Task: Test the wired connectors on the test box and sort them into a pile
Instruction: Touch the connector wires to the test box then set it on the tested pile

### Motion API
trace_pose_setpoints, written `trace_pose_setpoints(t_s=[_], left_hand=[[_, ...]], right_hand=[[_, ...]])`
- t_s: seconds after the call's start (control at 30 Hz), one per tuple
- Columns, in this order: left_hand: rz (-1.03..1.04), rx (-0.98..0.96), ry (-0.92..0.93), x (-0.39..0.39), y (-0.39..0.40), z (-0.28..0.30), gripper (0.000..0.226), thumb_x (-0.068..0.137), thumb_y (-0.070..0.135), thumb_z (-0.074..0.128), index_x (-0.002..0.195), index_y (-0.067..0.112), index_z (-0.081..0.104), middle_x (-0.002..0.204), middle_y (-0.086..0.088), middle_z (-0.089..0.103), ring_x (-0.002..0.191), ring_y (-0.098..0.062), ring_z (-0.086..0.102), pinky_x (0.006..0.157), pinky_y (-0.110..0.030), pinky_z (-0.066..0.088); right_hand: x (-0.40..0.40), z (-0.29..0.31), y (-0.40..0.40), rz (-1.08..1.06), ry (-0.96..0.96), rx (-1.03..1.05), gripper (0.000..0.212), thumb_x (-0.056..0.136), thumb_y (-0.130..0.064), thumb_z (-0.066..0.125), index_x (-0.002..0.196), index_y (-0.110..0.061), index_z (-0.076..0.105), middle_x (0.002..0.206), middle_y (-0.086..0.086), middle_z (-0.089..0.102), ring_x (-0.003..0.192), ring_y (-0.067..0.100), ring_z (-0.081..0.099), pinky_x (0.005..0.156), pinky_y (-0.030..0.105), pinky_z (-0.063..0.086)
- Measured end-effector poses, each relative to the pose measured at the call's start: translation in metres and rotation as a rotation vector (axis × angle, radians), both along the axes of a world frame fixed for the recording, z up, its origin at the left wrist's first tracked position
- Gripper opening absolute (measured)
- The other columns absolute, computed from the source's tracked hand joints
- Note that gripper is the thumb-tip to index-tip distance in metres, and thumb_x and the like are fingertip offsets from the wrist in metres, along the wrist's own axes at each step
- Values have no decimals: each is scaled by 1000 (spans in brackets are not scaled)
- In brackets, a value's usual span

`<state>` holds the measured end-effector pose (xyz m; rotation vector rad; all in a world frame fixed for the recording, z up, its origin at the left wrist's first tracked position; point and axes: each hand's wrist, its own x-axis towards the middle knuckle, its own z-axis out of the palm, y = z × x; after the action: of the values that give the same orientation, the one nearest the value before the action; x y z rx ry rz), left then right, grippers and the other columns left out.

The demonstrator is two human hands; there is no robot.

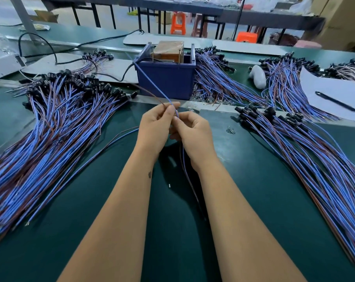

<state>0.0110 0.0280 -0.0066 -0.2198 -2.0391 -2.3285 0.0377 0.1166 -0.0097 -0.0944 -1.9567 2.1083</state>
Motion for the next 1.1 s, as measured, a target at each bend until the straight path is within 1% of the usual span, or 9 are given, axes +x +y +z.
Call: trace_pose_setpoints(t_s=[0.13,0.27,0.4,0.47,0.57,0.63,0.77,0.87,1.1], left_hand=[[-42,-49,-78,1,6,-2,31,103,15,41,89,18,68,70,5,70,62,-7,63,55,-19,49],[-73,-82,-66,0,8,-4,33,103,10,39,88,18,67,83,-4,69,76,-15,63,67,-24,51],[-120,29,-88,1,5,-2,30,104,7,38,95,8,66,57,9,64,49,-3,58,47,-14,45],[-94,22,-89,2,4,-1,28,104,9,38,98,5,66,54,10,63,47,-1,56,46,-15,45],[30,-47,-101,-3,2,-3,33,102,11,40,87,12,68,78,-2,73,73,-16,68,69,-29,55],[114,-84,-104,-6,-1,-5,34,102,12,38,83,17,66,78,0,74,81,-17,69,76,-31,53],[199,-170,-84,-9,-6,-8,31,103,17,35,86,22,61,51,8,61,60,-12,66,66,-31,52],[237,-262,-48,-8,-8,-9,29,102,22,39,90,24,65,47,10,52,43,-4,54,68,-35,53],[254,-346,-7,-6,-8,-7,25,103,27,42,101,25,67,44,11,51,40,-1,48,49,-19,48]], right_hand=[[-3,-3,2,-51,-32,-50,10,96,-5,58,95,-1,66,79,14,68,67,18,61,62,29,55],[-5,-3,3,-85,-52,-68,14,97,-6,55,97,-3,69,77,10,69,66,17,62,62,27,53],[-6,-4,0,-69,-63,-24,17,99,-7,51,96,-3,67,74,13,66,67,24,61,68,40,55],[-6,-4,-1,-76,-64,-4,18,99,-8,51,93,-4,67,76,14,67,69,25,62,74,45,55],[-5,-4,1,-133,-51,-14,20,99,-11,50,89,-8,67,80,10,70,70,18,64,70,32,55],[-4,-2,3,-181,-56,-40,22,98,-11,50,82,-14,65,74,4,66,64,13,58,64,24,48],[-3,3,7,-200,-62,-162,21,98,-7,47,84,-13,63,64,1,53,57,12,49,52,15,43],[-2,4,6,-200,-39,-199,21,98,-8,46,88,-14,64,61,1,49,55,11,46,49,15,41],[-1,4,7,-238,-11,-169,22,101,-12,45,106,-11,66,53,-3,46,47,5,43,47,17,40]])
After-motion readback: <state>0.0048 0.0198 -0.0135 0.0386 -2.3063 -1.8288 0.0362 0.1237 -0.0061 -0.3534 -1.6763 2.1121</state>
